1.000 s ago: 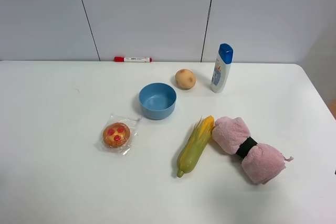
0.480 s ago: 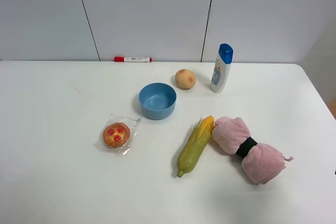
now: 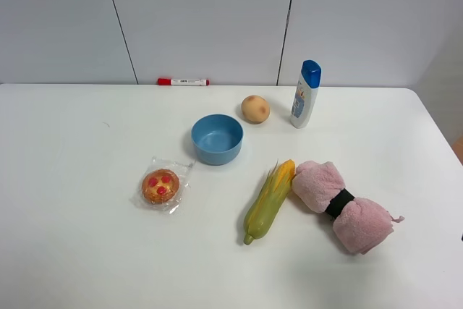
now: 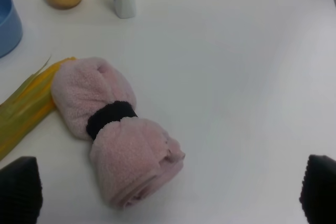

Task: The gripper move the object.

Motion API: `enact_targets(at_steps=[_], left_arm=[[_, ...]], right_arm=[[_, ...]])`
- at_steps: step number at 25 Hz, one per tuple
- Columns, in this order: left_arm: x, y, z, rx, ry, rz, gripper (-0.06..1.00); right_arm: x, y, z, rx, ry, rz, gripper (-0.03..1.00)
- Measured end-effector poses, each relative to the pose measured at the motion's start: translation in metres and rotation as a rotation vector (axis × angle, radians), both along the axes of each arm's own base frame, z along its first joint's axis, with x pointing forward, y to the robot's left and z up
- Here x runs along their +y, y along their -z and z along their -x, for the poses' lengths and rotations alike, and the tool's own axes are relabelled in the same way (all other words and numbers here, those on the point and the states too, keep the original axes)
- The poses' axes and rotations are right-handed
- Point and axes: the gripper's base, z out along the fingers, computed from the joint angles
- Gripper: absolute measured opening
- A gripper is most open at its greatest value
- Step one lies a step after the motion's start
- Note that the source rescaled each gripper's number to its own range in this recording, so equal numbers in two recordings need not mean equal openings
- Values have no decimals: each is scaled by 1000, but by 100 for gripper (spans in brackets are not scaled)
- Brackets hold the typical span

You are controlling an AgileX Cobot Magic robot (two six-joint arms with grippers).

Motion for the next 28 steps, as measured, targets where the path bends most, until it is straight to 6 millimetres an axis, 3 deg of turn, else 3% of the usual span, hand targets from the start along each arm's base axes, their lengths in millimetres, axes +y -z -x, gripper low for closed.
enact_targets(at_steps=[28], left_arm=[[0,0,0,0,0,-1,86]], right_arm=[[0,0,0,0,0,0,100]])
